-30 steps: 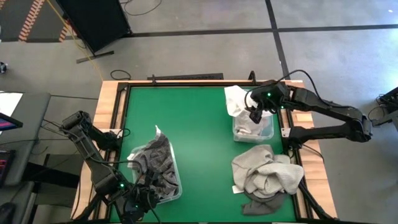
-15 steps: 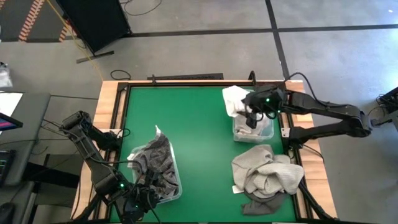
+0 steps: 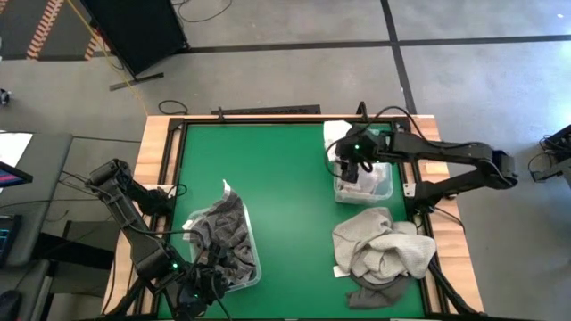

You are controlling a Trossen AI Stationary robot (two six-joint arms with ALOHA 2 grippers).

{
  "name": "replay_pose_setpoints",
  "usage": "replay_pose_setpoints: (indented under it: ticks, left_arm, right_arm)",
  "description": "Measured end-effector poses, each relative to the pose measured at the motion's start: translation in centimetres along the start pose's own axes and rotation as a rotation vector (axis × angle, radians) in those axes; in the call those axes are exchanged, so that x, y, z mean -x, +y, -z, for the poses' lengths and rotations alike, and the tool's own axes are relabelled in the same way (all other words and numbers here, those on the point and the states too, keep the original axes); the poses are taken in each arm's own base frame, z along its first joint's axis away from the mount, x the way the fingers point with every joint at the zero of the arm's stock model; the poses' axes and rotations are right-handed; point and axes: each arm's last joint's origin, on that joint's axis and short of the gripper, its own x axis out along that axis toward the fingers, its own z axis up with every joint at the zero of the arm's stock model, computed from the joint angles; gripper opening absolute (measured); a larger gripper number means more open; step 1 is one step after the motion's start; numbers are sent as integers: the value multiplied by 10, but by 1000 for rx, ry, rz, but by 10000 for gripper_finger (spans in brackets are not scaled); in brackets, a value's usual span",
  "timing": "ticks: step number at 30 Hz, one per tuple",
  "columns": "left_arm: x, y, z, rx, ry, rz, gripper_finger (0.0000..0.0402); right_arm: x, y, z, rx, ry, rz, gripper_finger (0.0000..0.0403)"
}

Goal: Sort towels by color in basket
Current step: Put the white towel into the top transparent bin

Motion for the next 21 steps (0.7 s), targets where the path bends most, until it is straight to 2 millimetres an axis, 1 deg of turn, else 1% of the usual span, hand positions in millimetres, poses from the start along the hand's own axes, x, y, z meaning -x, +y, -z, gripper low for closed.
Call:
replay_pose_setpoints:
  ticks: [4,7,10,13,18,19,21]
  left_arm:
    - [0,0,1,-2,5,-2,264]
    - [0,0,1,-2,6,-2,264]
    - [0,0,1,-2,5,-2,264]
    - [0,0,0,4,5,-2,264]
    - [0,0,1,6,5,-2,264]
    - [0,0,0,6,5,-2,264]
    - [0,0,1,6,5,-2,264]
  right_arm:
    - [1,-6,6,-51,44,13,254]
    - [5,-8,9,-67,53,17,229]
    - [7,-9,12,-70,79,16,185]
    - [3,-9,16,-80,123,13,129]
    - [-15,-12,25,-106,184,17,35]
    - [-20,-13,29,-114,204,16,25]
    - [-29,-15,35,-144,242,2,23]
